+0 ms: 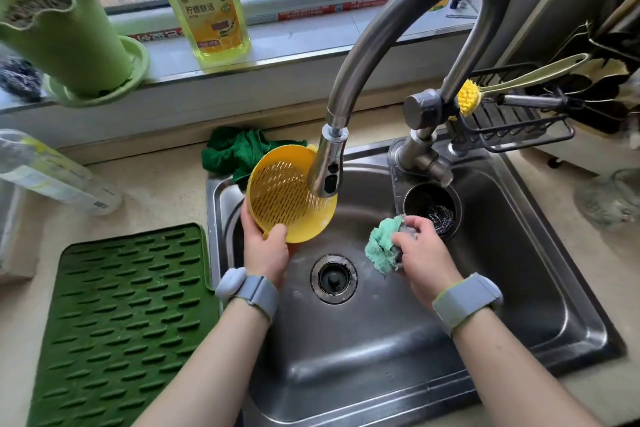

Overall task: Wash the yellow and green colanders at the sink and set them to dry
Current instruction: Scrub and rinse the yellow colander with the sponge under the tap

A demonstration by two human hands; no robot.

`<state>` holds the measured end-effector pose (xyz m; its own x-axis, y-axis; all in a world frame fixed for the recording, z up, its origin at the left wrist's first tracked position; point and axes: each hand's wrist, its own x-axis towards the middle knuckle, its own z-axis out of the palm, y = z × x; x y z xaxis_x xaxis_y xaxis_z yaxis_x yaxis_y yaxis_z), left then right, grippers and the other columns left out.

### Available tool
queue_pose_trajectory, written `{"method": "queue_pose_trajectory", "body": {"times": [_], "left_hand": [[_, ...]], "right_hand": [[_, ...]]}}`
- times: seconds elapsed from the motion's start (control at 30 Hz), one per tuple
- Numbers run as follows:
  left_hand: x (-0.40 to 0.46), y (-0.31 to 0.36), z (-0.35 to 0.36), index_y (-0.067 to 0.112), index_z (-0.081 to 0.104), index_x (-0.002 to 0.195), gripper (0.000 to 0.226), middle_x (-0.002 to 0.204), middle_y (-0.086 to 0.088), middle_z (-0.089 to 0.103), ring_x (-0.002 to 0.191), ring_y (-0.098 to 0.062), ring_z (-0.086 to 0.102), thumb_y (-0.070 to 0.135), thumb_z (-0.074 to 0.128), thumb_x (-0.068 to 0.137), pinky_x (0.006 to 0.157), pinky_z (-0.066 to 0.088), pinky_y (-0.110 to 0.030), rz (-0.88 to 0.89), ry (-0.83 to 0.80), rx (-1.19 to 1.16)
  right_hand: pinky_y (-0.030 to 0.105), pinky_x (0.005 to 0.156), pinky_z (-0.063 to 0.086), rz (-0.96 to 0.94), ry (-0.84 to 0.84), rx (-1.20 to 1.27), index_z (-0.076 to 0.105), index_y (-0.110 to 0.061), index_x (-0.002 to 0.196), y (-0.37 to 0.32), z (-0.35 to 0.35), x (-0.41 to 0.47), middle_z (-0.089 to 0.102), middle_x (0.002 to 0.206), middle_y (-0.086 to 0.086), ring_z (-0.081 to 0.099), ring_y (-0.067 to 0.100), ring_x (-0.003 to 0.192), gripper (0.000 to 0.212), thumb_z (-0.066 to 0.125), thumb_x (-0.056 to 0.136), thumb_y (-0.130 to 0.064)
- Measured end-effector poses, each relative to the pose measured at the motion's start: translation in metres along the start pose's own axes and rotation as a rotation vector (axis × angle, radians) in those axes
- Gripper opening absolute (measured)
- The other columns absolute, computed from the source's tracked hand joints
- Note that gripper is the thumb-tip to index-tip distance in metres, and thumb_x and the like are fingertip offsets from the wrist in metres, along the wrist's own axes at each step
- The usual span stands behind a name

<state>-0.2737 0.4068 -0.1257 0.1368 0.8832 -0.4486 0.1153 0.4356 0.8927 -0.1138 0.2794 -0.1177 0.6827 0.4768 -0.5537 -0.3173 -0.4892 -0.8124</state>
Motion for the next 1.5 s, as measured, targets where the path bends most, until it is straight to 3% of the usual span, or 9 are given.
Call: {"method": "queue_pose_trajectory", "body": {"times": [0.3, 0.63, 0.73, 0.83, 1.0, 1.13, 1.27, 1.4, 1.5], "left_hand": [[-0.012, 0.003, 0.025, 0.035, 0.024, 0.152, 0.080, 0.121, 0.010, 0.053, 0.097, -0.014, 0.051, -0.003, 0.049, 0.085, 0.082, 0.036, -0.019, 0.129, 0.198, 0.122], [-0.020, -0.005, 0.015, 0.034, 0.051, 0.126, 0.046, 0.122, -0.015, 0.064, 0.098, -0.038, 0.066, 0.006, 0.040, 0.092, 0.085, 0.056, -0.057, -0.381, -0.103, -0.161], [-0.015, -0.006, 0.015, 0.029, 0.051, 0.128, 0.051, 0.116, -0.016, 0.065, 0.087, -0.033, 0.063, -0.002, 0.037, 0.090, 0.086, 0.055, -0.054, -0.356, -0.103, -0.179], [-0.012, -0.003, 0.014, 0.031, 0.053, 0.131, 0.062, 0.099, -0.008, 0.067, 0.078, -0.022, 0.064, -0.008, 0.036, 0.087, 0.063, 0.060, -0.036, -0.298, -0.175, -0.110], [-0.013, -0.001, 0.015, 0.036, 0.059, 0.130, 0.056, 0.110, -0.004, 0.074, 0.091, -0.022, 0.072, -0.002, 0.044, 0.092, 0.061, 0.057, -0.033, -0.260, -0.359, -0.085], [-0.014, 0.000, 0.010, 0.044, 0.059, 0.127, 0.032, 0.119, 0.004, 0.071, 0.110, -0.022, 0.067, 0.029, 0.048, 0.101, 0.072, 0.061, -0.042, -0.236, -0.332, -0.026], [-0.015, 0.001, 0.006, 0.042, 0.064, 0.123, 0.046, 0.115, 0.004, 0.073, 0.108, -0.024, 0.068, 0.067, 0.054, 0.086, 0.082, 0.058, -0.056, -0.162, -0.278, 0.043], [-0.011, -0.006, 0.006, 0.054, 0.063, 0.115, 0.060, 0.117, 0.010, 0.072, 0.112, -0.016, 0.066, 0.085, 0.054, 0.065, 0.092, 0.055, -0.051, -0.083, -0.199, 0.101], [-0.007, 0.001, 0.005, 0.050, 0.064, 0.118, 0.065, 0.112, 0.006, 0.074, 0.106, -0.022, 0.069, 0.086, 0.053, 0.065, 0.080, 0.059, -0.053, -0.056, -0.255, 0.090]], "right_hand": [[0.027, 0.050, 0.047, -0.034, -0.101, 0.099, 0.058, -0.019, 0.085, -0.008, -0.008, -0.014, 0.058, 0.077, 0.008, 0.052, 0.021, 0.061, 0.019, 0.064, 0.083, -0.001], [0.035, 0.067, 0.052, 0.074, -0.271, 0.438, 0.067, -0.012, 0.090, -0.027, 0.011, -0.028, 0.068, 0.088, 0.013, 0.065, 0.022, 0.077, 0.030, 0.039, 0.089, -0.002], [0.035, 0.074, 0.056, -0.158, -0.287, 0.127, 0.070, -0.017, 0.096, -0.037, 0.024, -0.026, 0.072, 0.094, 0.007, 0.070, 0.019, 0.085, 0.033, 0.045, 0.086, 0.001], [0.012, 0.072, 0.046, -0.435, -0.263, -0.320, 0.067, -0.022, 0.109, -0.043, 0.042, -0.015, 0.069, 0.097, -0.005, 0.060, -0.005, 0.075, 0.033, 0.052, 0.086, -0.005], [0.034, 0.089, 0.042, -0.581, -0.227, -1.177, 0.059, -0.027, 0.116, -0.016, 0.071, 0.008, 0.054, 0.119, 0.000, 0.047, 0.030, 0.112, 0.026, 0.049, 0.092, -0.024], [0.036, 0.078, 0.047, -0.642, -0.357, -1.052, 0.056, -0.015, 0.107, -0.021, 0.091, -0.003, 0.056, 0.106, 0.009, 0.058, 0.031, 0.098, 0.020, 0.054, 0.088, -0.017], [0.037, 0.073, 0.045, -0.578, -0.093, -1.133, 0.050, -0.021, 0.109, -0.024, 0.087, 0.016, 0.049, 0.106, 0.008, 0.058, 0.037, 0.093, 0.022, 0.049, 0.088, -0.015], [0.040, 0.081, 0.050, -0.559, -0.430, -1.142, 0.052, -0.017, 0.112, -0.021, 0.098, -0.004, 0.057, 0.108, 0.009, 0.060, 0.034, 0.099, 0.023, 0.051, 0.090, -0.020], [0.034, 0.072, 0.043, -0.611, -0.155, -1.039, 0.054, -0.017, 0.109, -0.026, 0.093, 0.009, 0.053, 0.108, 0.010, 0.059, 0.035, 0.096, 0.022, 0.048, 0.089, -0.014]]}}
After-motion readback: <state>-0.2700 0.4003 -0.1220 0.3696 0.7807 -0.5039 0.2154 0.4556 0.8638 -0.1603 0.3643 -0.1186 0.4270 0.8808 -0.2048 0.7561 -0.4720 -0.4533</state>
